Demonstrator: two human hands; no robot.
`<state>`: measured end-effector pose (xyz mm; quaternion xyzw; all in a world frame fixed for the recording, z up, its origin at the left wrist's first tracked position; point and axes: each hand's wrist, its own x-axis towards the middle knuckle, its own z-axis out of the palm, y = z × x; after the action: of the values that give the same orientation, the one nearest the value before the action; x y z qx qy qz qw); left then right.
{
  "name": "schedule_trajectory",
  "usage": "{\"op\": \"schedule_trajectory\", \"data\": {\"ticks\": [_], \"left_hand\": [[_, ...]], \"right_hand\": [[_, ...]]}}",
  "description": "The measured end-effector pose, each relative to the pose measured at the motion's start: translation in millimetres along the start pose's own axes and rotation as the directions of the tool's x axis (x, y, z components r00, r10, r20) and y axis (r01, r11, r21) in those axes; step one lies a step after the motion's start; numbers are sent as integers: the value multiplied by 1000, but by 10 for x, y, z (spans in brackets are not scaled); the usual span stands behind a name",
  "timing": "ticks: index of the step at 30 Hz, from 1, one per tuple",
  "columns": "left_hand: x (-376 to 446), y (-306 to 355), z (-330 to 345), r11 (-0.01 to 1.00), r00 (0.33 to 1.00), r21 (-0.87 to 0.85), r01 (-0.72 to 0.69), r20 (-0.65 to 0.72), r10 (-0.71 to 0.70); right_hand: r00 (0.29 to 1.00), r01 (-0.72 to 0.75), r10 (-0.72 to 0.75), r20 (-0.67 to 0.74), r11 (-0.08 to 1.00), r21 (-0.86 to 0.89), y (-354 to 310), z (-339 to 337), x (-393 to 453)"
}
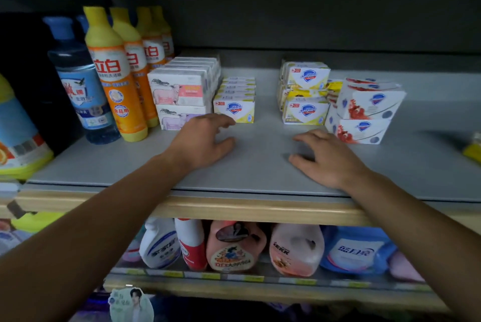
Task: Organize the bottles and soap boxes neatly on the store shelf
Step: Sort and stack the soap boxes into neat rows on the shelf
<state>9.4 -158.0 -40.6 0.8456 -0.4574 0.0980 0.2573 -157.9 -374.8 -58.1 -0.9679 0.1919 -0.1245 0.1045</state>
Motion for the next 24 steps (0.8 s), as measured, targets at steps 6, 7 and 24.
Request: {"op": "schedule_trajectory", "data": {"ticks": [6,7,24], "left_hand": [[561,439,230,995,996,-98,-26,-90,18],[672,494,282,995,996,-96,-34,-87,26],[1508,698,995,992,994,-63,110,-13,-111]], "right_hand": [[1000,13,-13,-23,1000,-4,61,76,1],[999,14,-14,-29,1000,-3,65,82,9],[999,28,-26,-34,999,45,78,118,34]]}}
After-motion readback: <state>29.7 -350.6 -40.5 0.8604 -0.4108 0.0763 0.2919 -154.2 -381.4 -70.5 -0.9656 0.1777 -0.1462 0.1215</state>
